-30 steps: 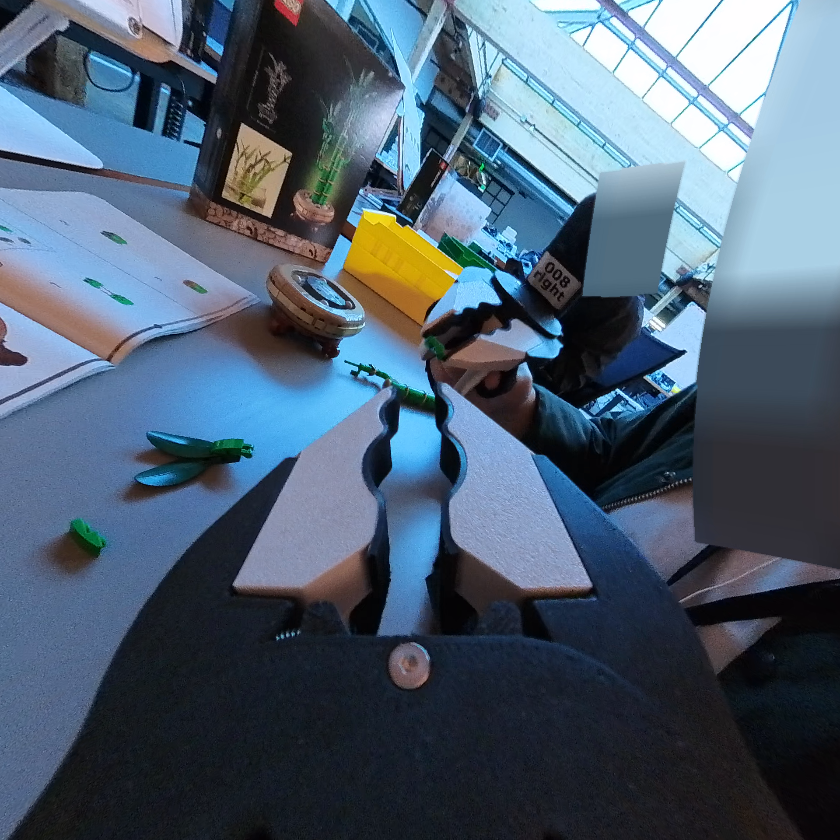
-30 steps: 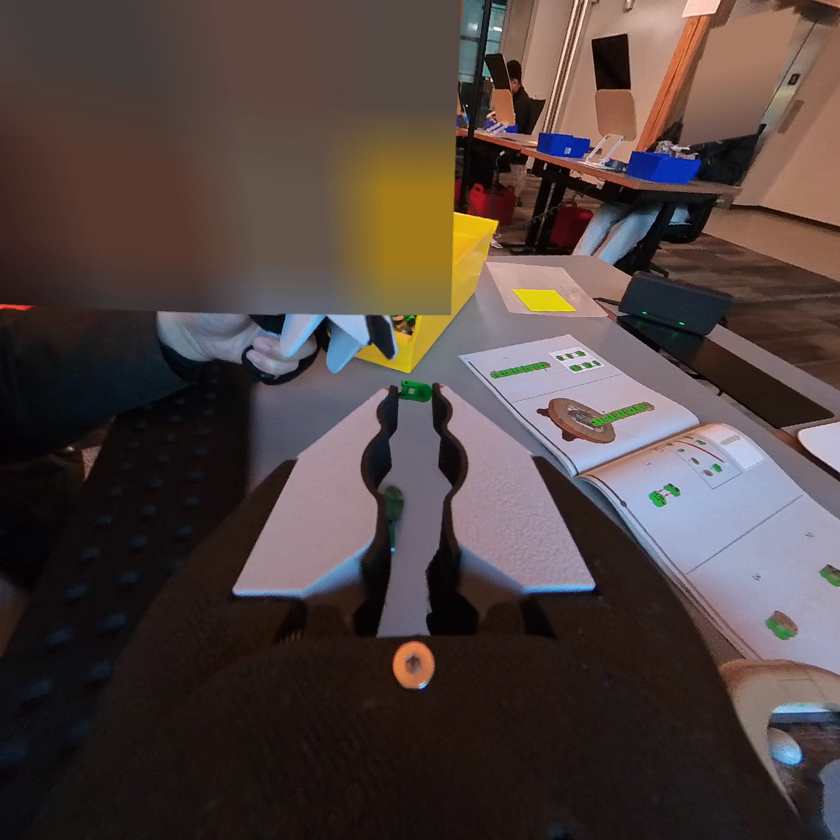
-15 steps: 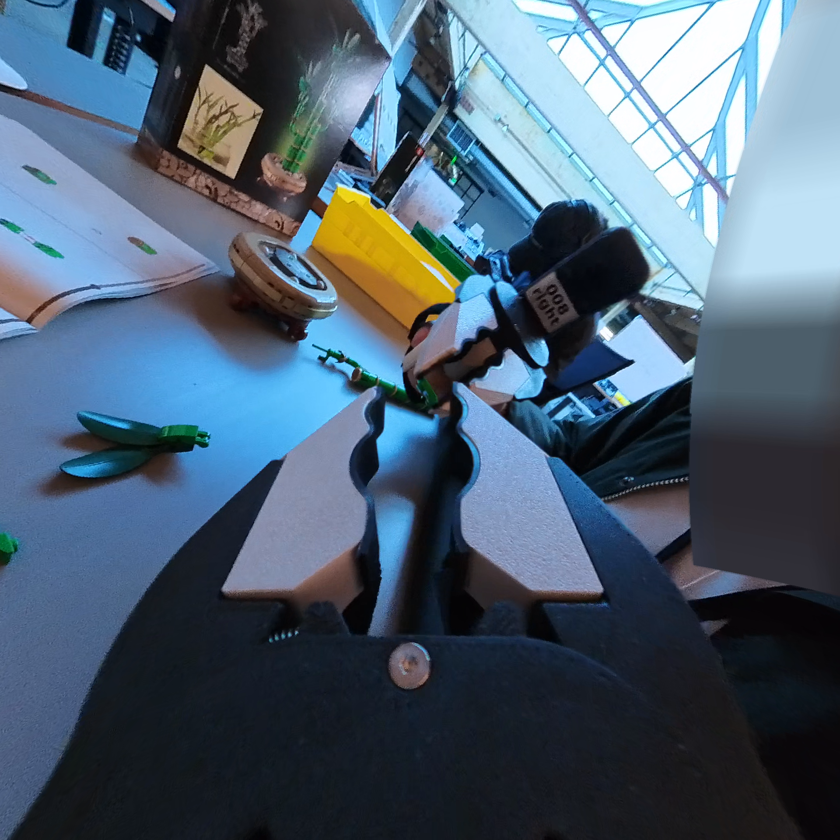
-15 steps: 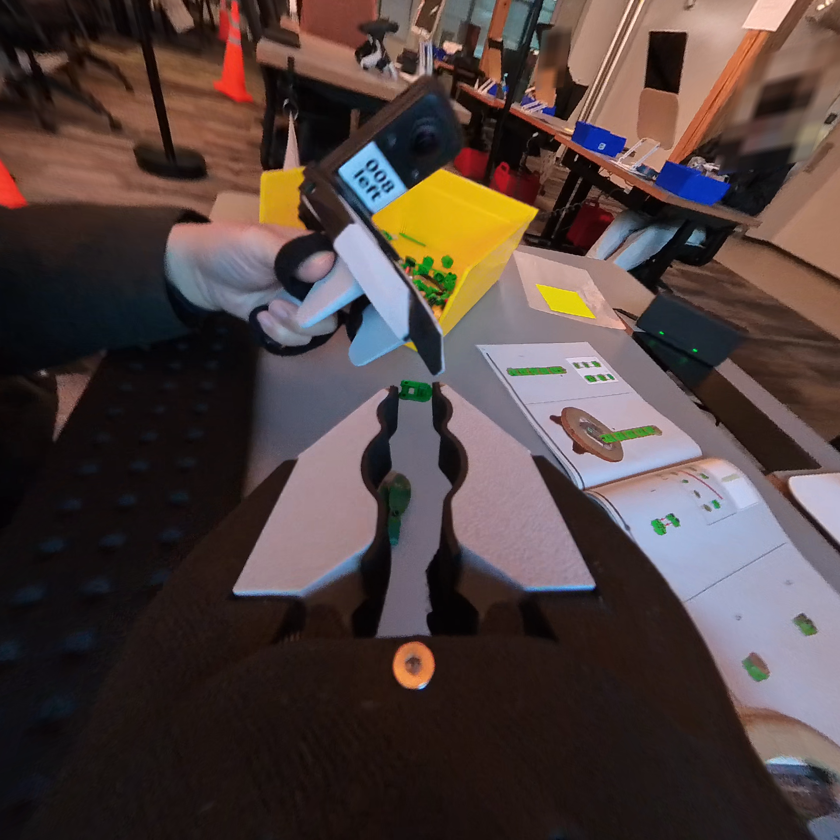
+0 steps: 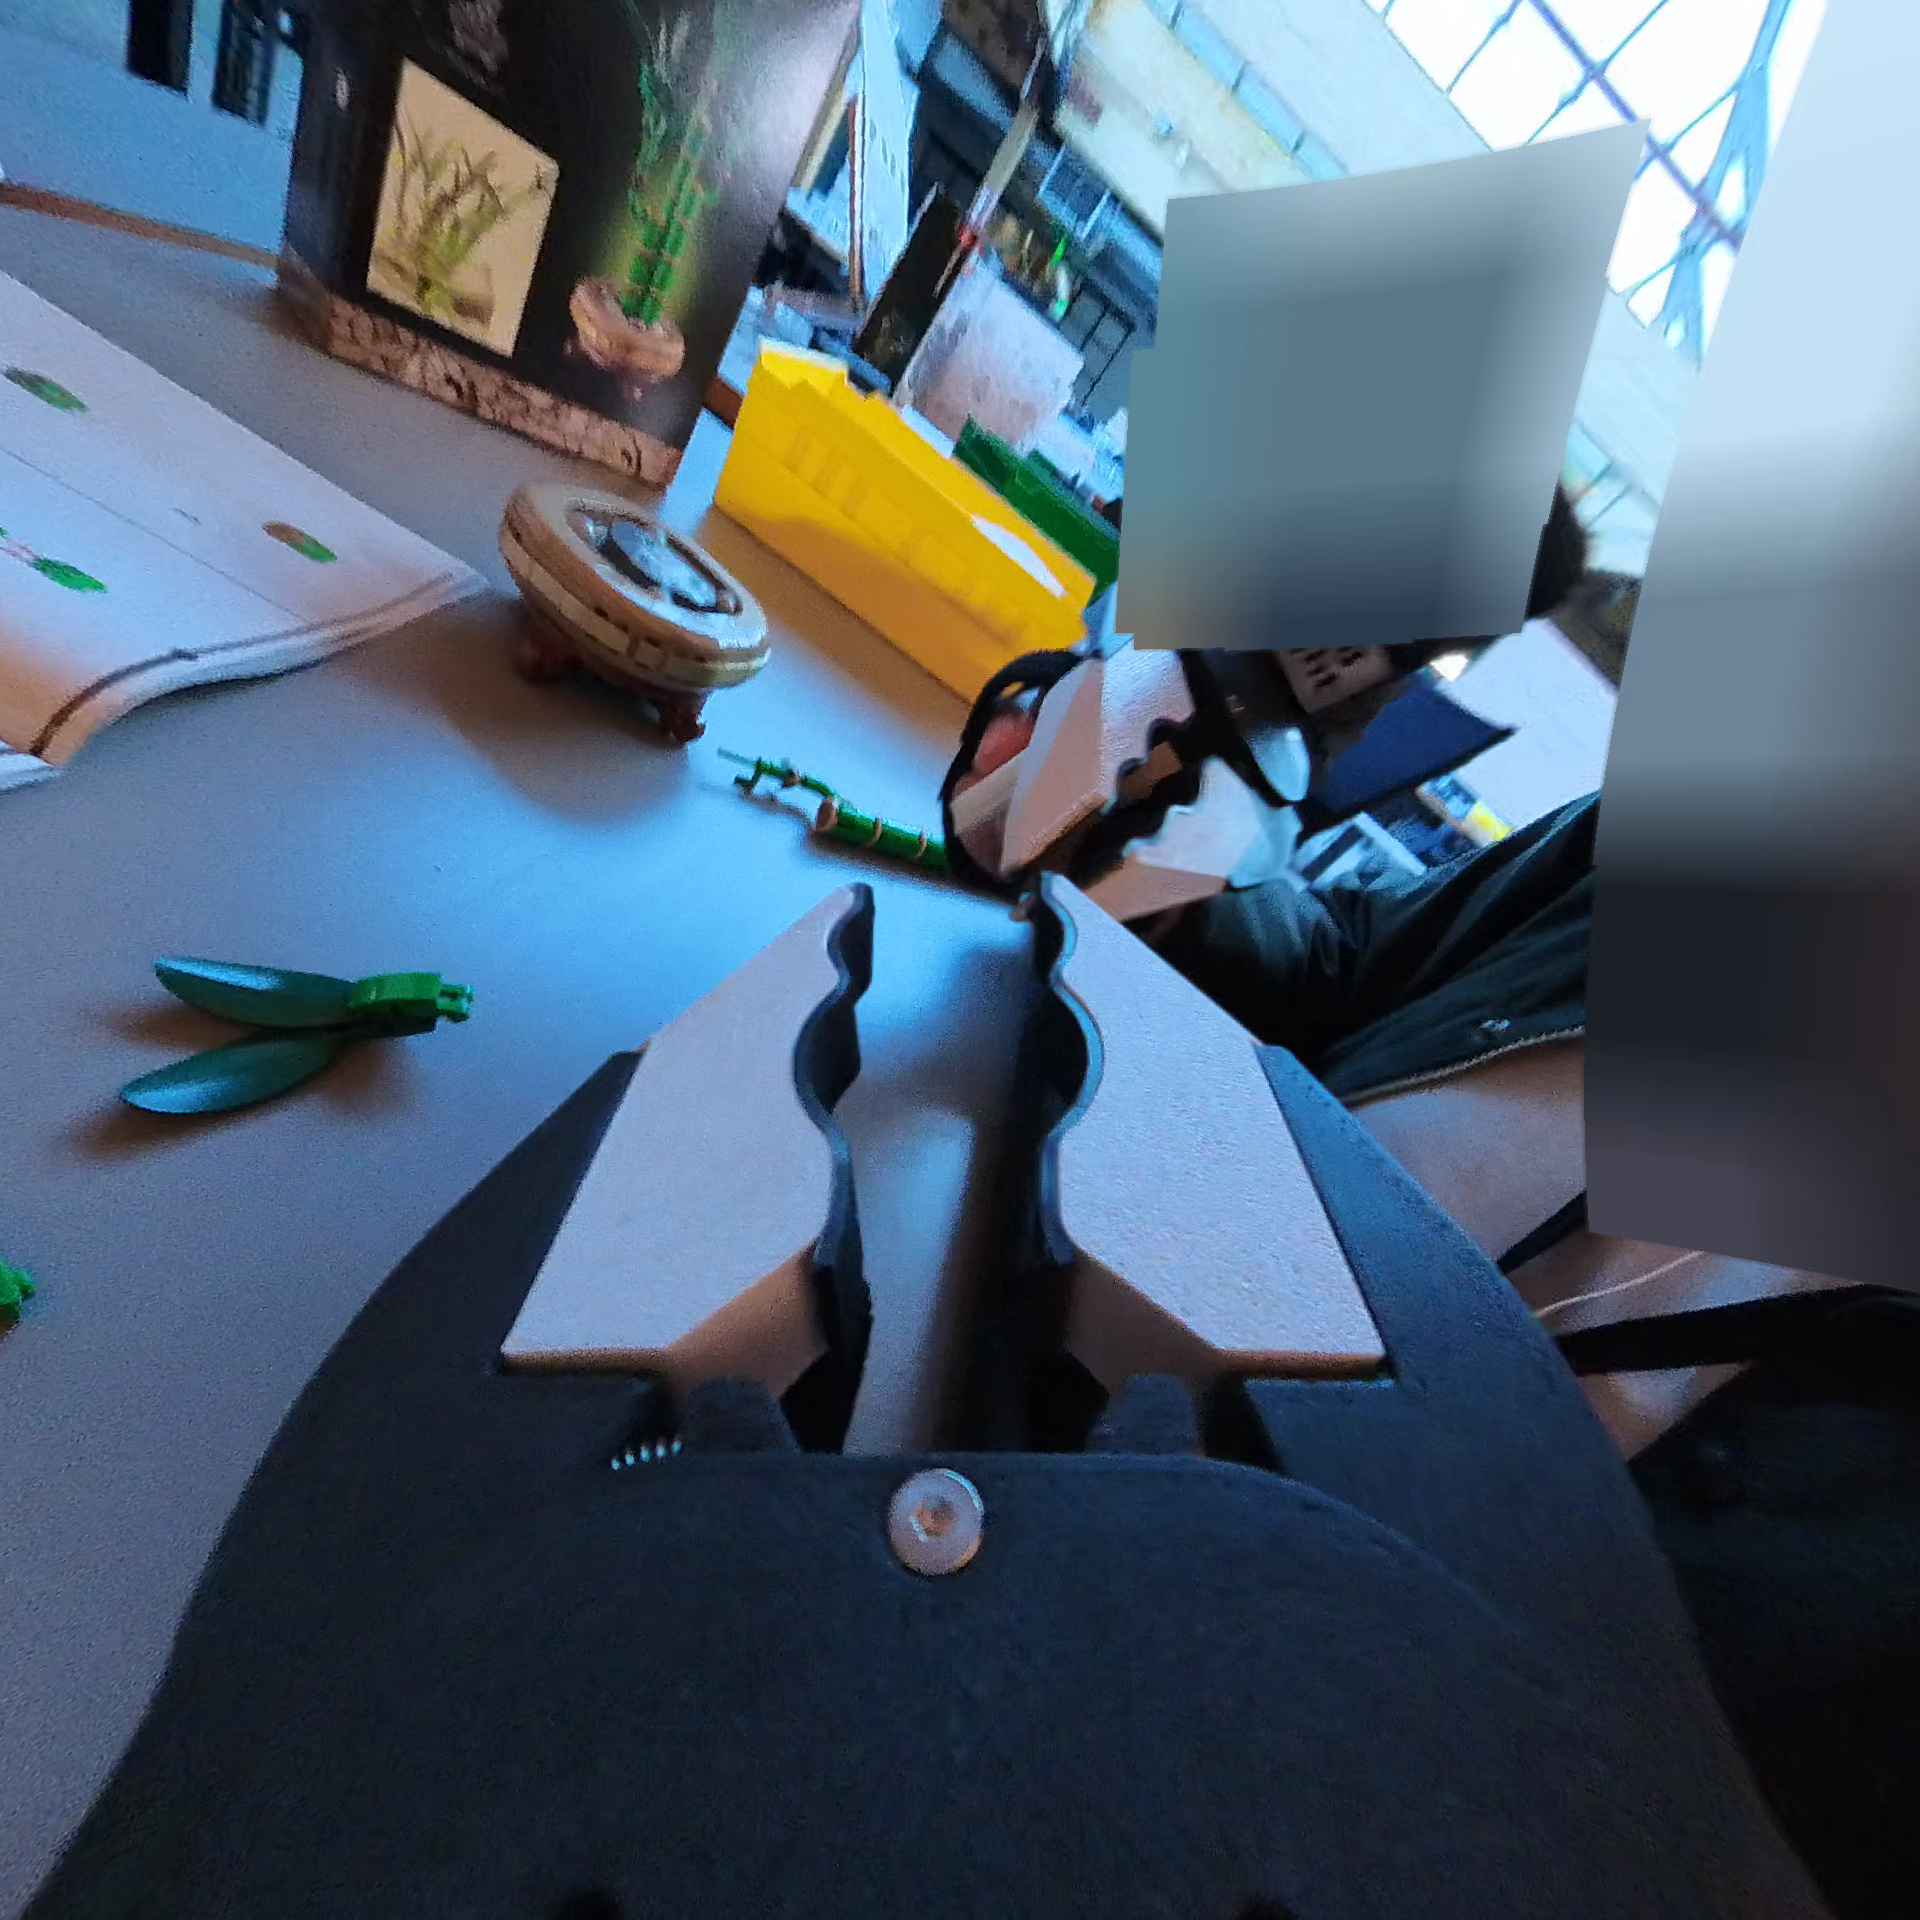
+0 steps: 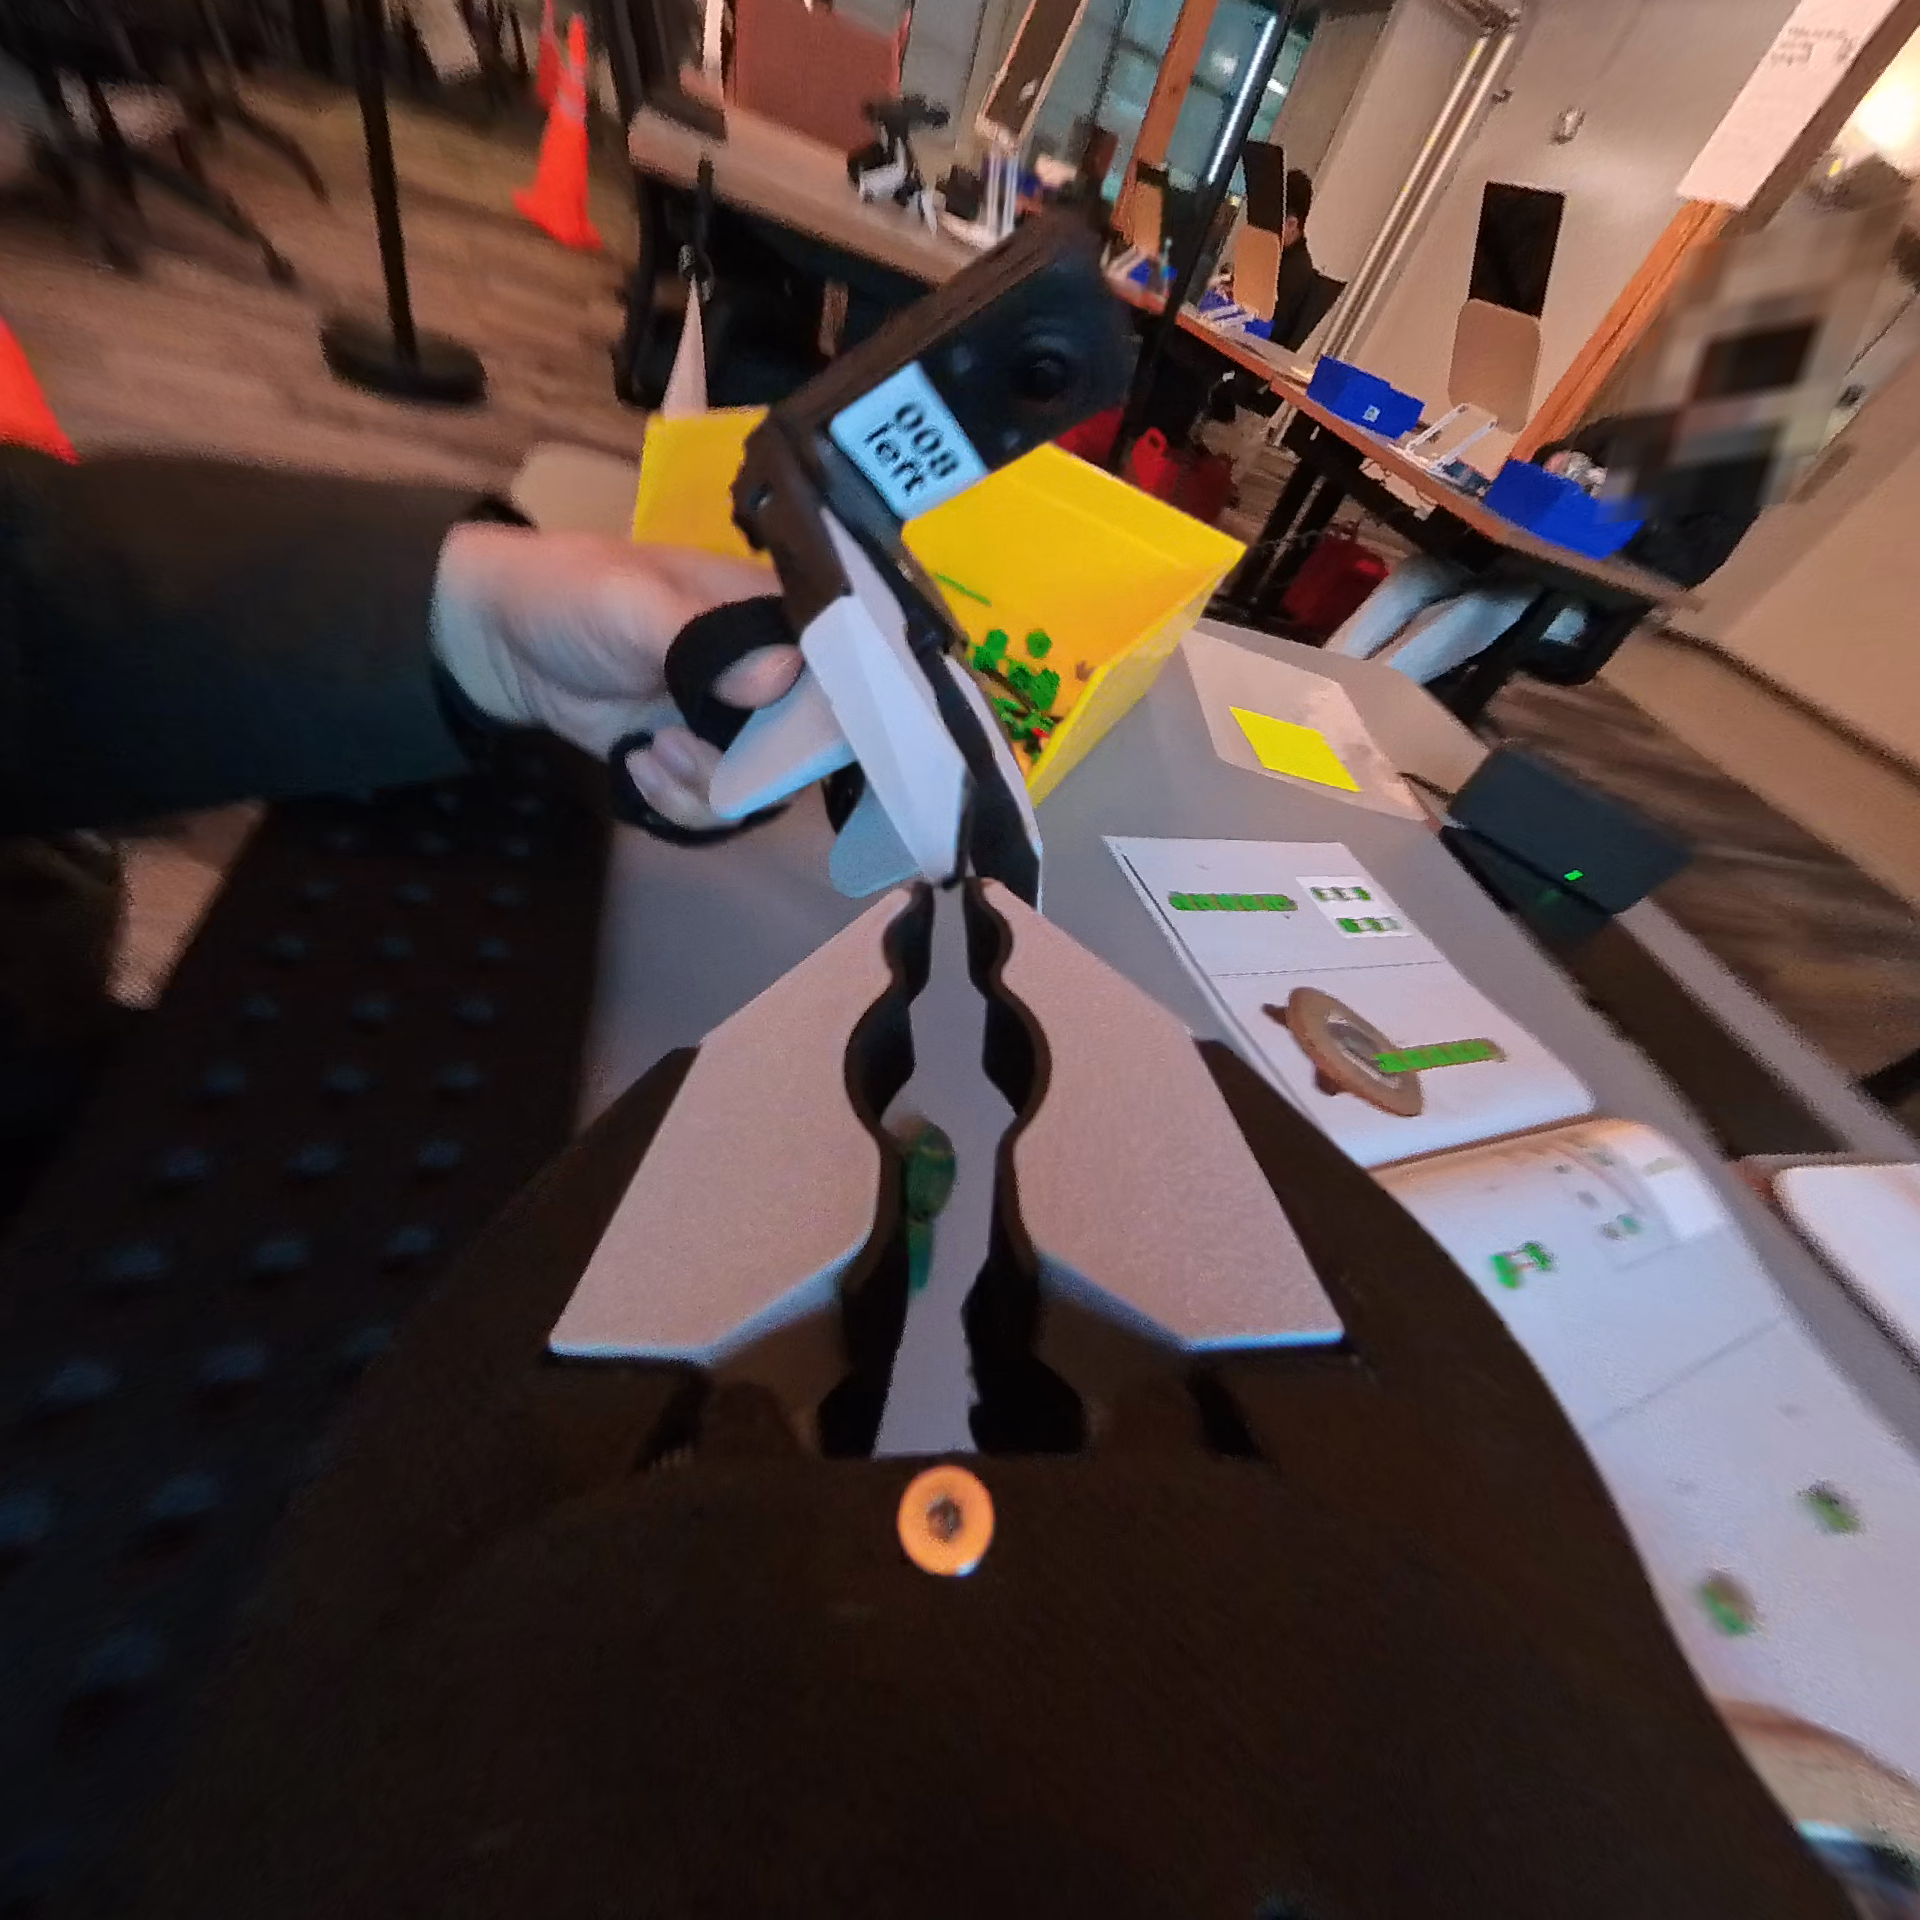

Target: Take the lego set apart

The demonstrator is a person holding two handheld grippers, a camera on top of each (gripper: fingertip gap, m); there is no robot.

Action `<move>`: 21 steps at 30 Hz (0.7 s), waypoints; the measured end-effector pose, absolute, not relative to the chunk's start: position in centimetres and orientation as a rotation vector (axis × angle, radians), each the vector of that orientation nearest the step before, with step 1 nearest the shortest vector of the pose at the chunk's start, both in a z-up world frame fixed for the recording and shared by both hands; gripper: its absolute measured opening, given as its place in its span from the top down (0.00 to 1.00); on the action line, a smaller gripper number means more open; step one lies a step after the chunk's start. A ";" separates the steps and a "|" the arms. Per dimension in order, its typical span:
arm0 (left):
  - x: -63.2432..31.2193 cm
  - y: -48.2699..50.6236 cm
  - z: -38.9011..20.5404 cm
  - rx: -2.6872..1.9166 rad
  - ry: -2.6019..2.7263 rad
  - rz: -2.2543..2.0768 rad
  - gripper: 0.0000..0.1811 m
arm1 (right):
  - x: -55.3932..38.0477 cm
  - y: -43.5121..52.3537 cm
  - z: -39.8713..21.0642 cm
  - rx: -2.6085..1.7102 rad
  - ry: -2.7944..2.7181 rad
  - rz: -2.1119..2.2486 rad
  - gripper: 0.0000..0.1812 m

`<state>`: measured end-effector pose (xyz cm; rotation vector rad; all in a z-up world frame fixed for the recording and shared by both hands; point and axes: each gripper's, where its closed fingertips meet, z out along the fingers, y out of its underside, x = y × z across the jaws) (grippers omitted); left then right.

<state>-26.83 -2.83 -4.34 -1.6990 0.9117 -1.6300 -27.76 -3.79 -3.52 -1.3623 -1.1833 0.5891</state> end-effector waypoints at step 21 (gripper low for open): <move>-31.5 1.7 -2.1 -1.633 0.480 -1.737 0.86 | -23.5 1.5 -14.5 -2.046 -1.108 0.421 0.89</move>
